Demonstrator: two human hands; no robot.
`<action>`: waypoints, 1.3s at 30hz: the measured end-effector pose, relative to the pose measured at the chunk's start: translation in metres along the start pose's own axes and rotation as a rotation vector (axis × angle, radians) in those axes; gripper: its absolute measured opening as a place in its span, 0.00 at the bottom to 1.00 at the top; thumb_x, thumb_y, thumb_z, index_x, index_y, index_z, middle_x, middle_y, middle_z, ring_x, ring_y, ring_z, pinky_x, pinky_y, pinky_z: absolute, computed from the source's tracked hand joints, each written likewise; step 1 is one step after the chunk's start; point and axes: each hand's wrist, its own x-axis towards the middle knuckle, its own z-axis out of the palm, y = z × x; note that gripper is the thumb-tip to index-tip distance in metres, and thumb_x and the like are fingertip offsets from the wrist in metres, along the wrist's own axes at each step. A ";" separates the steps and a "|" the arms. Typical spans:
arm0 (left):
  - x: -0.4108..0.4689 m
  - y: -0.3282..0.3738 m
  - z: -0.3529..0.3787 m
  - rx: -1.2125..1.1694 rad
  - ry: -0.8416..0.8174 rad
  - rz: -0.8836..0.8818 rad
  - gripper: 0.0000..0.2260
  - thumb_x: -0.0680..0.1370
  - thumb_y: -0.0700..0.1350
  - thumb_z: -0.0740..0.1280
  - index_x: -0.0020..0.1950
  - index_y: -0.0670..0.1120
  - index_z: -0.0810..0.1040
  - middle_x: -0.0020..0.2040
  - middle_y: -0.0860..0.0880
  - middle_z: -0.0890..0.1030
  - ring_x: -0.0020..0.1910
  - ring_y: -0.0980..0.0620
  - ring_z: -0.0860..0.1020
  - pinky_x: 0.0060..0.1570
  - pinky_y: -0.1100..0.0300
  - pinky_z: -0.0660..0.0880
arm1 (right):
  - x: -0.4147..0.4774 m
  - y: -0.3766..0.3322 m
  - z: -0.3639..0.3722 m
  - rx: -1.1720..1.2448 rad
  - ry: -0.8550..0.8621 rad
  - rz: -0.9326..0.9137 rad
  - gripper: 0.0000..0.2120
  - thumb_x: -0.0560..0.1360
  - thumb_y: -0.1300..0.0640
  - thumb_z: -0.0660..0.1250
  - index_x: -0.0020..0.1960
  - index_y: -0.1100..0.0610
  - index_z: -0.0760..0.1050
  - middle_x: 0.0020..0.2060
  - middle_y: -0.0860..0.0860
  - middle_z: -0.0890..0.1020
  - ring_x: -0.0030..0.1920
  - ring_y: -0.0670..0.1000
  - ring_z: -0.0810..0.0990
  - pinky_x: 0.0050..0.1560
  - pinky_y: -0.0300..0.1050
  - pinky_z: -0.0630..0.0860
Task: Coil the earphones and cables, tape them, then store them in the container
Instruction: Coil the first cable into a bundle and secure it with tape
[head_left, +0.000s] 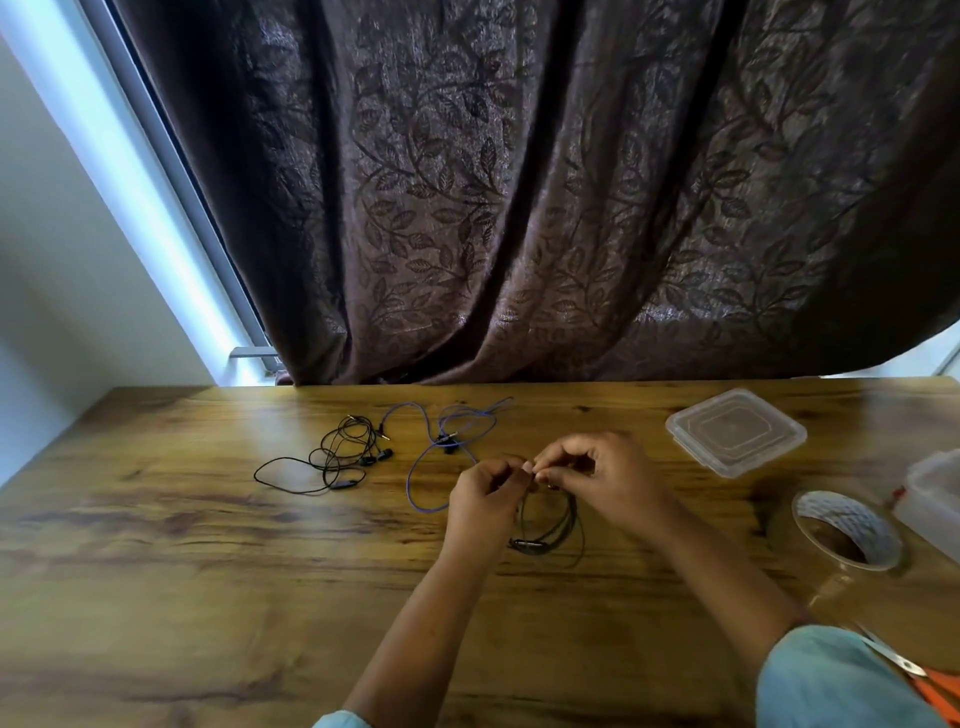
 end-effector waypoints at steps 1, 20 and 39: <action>-0.001 -0.001 0.000 0.031 0.002 0.027 0.10 0.78 0.46 0.65 0.39 0.53 0.83 0.37 0.51 0.83 0.39 0.49 0.80 0.40 0.50 0.76 | -0.001 0.001 0.000 0.012 0.007 0.017 0.04 0.72 0.59 0.72 0.44 0.50 0.83 0.41 0.42 0.85 0.44 0.37 0.82 0.46 0.35 0.79; 0.001 0.002 -0.013 -0.105 -0.160 -0.002 0.06 0.77 0.38 0.65 0.46 0.43 0.83 0.39 0.42 0.80 0.28 0.58 0.74 0.32 0.64 0.71 | 0.005 -0.007 0.001 0.167 -0.006 0.261 0.02 0.70 0.59 0.74 0.41 0.54 0.82 0.36 0.48 0.85 0.40 0.44 0.83 0.44 0.40 0.79; -0.004 0.009 -0.018 -0.187 -0.153 0.050 0.05 0.74 0.36 0.68 0.43 0.44 0.83 0.33 0.49 0.82 0.30 0.57 0.77 0.34 0.64 0.77 | 0.003 -0.017 0.002 0.364 0.059 0.323 0.08 0.68 0.63 0.75 0.45 0.54 0.81 0.37 0.53 0.86 0.43 0.48 0.85 0.50 0.45 0.79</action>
